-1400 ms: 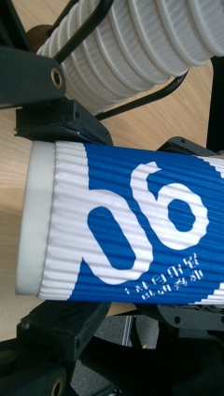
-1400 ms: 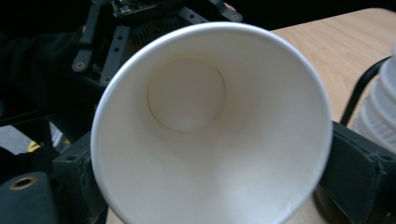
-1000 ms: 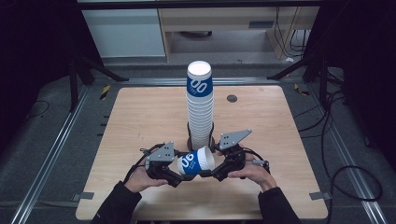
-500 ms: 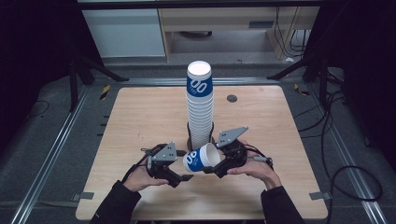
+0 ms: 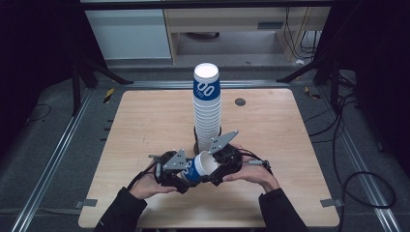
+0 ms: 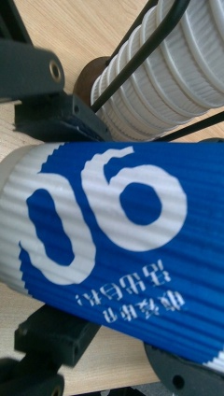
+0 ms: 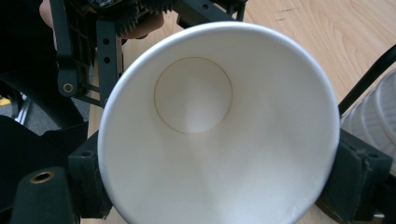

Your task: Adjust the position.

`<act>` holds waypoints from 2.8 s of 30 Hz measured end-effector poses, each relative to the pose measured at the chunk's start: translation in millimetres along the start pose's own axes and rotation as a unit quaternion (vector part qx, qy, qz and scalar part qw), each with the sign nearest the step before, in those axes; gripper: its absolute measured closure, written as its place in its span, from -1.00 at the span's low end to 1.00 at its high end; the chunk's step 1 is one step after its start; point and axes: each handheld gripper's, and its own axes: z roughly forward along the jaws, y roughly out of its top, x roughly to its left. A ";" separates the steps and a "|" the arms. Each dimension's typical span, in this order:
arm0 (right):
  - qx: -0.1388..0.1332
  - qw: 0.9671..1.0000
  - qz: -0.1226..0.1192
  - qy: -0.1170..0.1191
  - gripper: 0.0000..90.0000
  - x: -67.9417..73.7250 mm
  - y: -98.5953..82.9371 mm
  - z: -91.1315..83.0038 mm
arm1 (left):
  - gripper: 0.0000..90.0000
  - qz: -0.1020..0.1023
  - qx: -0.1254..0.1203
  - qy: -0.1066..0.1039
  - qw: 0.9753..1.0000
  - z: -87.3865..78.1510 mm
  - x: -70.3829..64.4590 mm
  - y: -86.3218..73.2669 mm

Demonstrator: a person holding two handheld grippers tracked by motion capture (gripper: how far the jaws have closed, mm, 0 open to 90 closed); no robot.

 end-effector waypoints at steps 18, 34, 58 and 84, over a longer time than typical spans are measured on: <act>-0.097 0.994 0.001 -0.045 -0.83 -1.7 -9.0 -37.2 | -0.41 -0.031 -0.040 0.017 0.999 -12.4 13.5 -5.1; -0.168 0.985 0.038 -0.031 -0.83 -0.6 -19.2 -41.9 | -0.41 -0.064 -0.133 0.030 0.989 -15.4 7.3 2.5; -0.203 0.977 0.065 0.010 -0.61 -1.7 -13.9 -14.9 | -0.41 -0.047 -0.130 0.039 0.990 -2.4 -6.5 8.8; -0.222 0.970 0.064 -0.074 -0.56 -7.6 -28.4 -58.3 | -0.60 -0.106 -0.097 0.066 0.987 -23.6 13.7 -15.2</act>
